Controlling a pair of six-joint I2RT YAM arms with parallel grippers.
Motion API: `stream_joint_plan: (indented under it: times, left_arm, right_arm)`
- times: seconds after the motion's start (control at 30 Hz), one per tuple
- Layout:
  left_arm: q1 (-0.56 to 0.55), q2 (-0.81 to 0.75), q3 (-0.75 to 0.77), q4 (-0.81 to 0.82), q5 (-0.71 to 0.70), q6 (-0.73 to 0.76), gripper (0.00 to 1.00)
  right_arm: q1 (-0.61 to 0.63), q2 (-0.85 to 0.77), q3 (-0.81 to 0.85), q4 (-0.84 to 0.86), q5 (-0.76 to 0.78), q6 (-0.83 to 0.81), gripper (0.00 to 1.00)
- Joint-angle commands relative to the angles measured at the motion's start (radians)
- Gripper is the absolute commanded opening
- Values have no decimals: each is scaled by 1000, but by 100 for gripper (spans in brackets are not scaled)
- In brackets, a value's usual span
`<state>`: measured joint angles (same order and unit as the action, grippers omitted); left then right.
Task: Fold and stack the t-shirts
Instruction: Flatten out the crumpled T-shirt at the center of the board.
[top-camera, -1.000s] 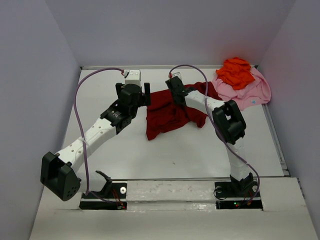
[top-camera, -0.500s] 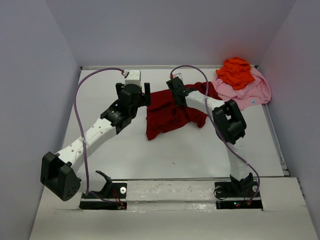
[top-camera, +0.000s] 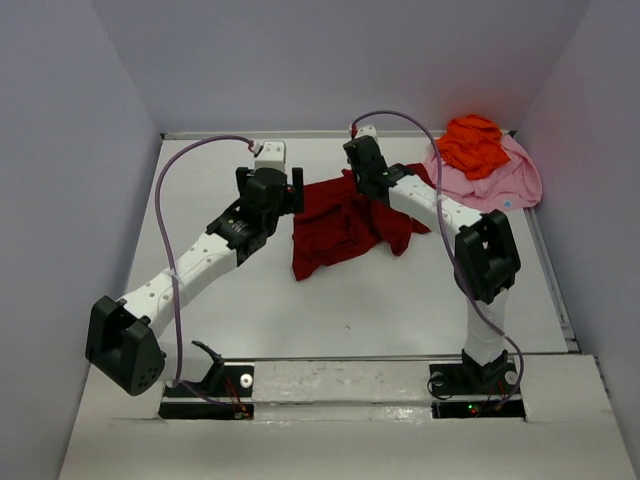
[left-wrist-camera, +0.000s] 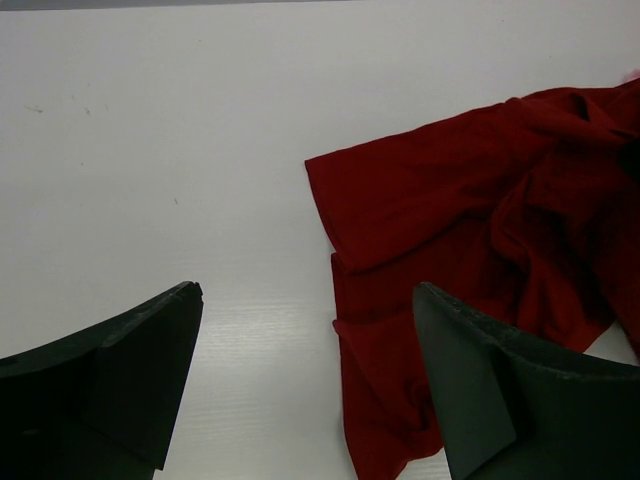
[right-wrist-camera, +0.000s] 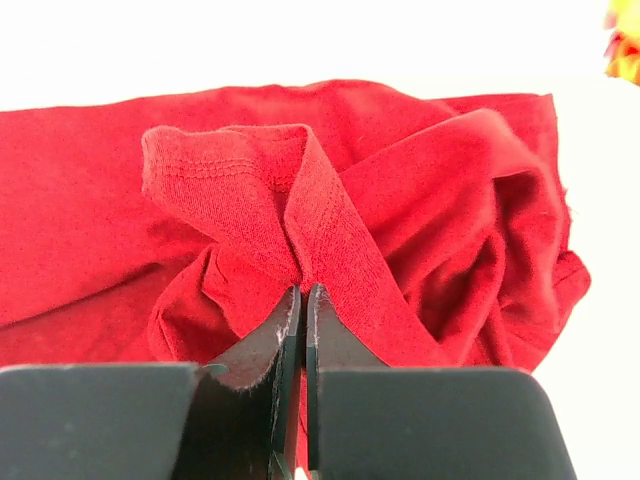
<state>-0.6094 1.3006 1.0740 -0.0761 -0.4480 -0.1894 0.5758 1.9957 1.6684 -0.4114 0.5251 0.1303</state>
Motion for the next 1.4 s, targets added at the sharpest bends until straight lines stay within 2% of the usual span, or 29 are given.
stream_joint_plan:
  times: [0.0,0.43,0.5,0.6,0.73,0.77,0.97,1.33,1.37]
  left_arm:
    - [-6,14,41,18,3,-10,96]
    - [-7,37,46,12,3,-15,96]
    - [-7,37,46,10,3,-13,96]
    - [-7,34,49,12,3,-12,96]
    - [-9,32,50,10,3,-10,96]
    - [-7,31,50,10,3,-10,96]
    - [-9,29,52,10,6,-10,96]
    - [-7,31,55,9,14,-7,96]
    - [-9,31,55,7,12,-7,96]
  right_arm:
    - [-5,-49,-13,10,19,-11,0]
    - [-5,-61,-78,8,-27,28,0]
    - [-5,-64,-102,8,-40,45,6]
    - [-5,-51,-110,10,-48,54,6]
    - [-5,-35,-107,10,-50,51,6]
    - [-5,-35,-105,10,-50,51,0]
    - [-5,-40,-90,8,-45,43,0]
    - [-5,-179,-91,6,-100,38,0]
    - [-5,-190,-108,6,-108,43,4]
